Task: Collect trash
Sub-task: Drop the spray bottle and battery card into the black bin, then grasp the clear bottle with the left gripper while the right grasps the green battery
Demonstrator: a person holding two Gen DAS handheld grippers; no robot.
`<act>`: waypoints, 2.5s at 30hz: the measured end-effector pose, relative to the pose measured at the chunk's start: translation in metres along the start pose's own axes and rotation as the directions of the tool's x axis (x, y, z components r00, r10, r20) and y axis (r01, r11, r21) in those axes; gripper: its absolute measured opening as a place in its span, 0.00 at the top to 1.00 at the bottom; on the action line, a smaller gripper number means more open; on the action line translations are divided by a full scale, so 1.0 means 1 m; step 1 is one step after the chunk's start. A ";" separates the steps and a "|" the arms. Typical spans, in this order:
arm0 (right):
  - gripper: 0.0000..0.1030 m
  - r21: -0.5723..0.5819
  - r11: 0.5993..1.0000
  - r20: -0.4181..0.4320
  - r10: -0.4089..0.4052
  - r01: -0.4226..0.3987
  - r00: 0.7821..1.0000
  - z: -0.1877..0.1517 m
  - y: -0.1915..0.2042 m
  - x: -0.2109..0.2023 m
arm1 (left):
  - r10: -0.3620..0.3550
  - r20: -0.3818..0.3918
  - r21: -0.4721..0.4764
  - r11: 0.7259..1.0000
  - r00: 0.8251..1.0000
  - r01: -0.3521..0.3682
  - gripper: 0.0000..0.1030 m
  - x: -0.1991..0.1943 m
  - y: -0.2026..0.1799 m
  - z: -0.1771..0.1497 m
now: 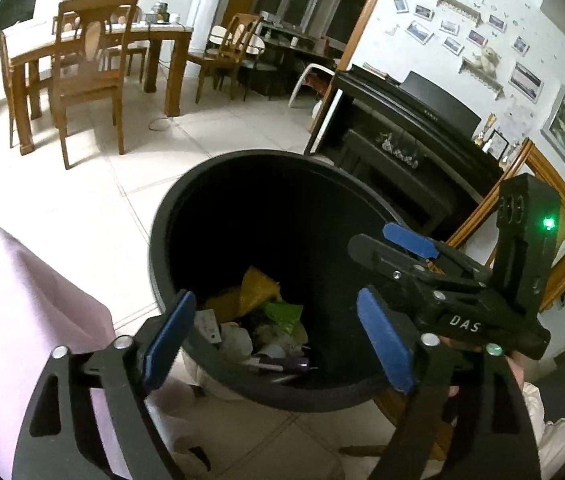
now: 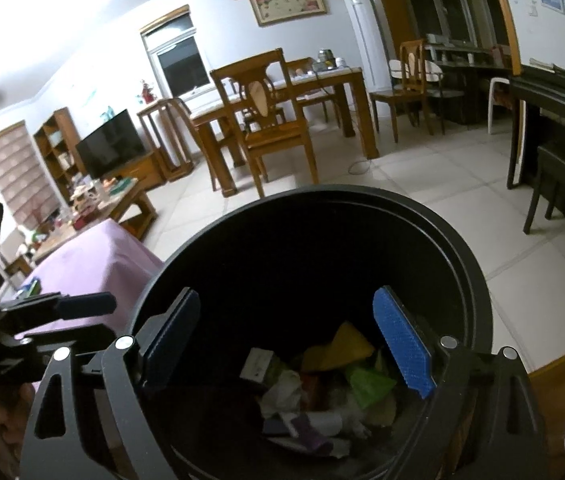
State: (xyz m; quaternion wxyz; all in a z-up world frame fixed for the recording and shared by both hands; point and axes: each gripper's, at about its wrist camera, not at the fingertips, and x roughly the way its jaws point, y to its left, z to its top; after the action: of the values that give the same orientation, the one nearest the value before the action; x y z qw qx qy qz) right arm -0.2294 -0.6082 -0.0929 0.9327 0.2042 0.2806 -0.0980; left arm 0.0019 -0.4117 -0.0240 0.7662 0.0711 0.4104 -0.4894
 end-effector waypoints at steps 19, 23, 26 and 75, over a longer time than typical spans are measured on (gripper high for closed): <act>0.12 -0.229 0.953 -0.102 0.181 -0.200 0.978 0.002 0.157 0.041 | 0.396 0.160 -0.322 0.887 0.904 -0.331 0.15 -0.170 0.162 -0.068; 0.18 -0.285 0.915 -0.167 0.247 -0.286 0.955 -0.001 0.215 0.057 | 0.465 0.137 -0.440 0.820 0.875 -0.366 0.16 -0.207 0.216 -0.089; 0.20 -0.320 0.883 -0.213 0.287 -0.344 0.934 -0.004 0.258 0.069 | 0.485 0.100 -0.480 0.788 0.869 -0.385 0.26 -0.216 0.250 -0.095; 0.80 -0.342 0.774 -0.457 0.358 -0.532 0.814 -0.016 0.459 0.185 | 0.464 0.128 -0.464 0.809 0.876 -0.361 0.84 -0.222 0.313 -0.111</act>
State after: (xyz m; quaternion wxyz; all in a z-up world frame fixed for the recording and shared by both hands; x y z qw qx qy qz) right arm 0.0517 -0.2017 -0.0593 0.8802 0.0562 0.4066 0.2382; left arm 0.1518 -0.0416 -0.0333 0.8941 -0.0684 0.3878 -0.2132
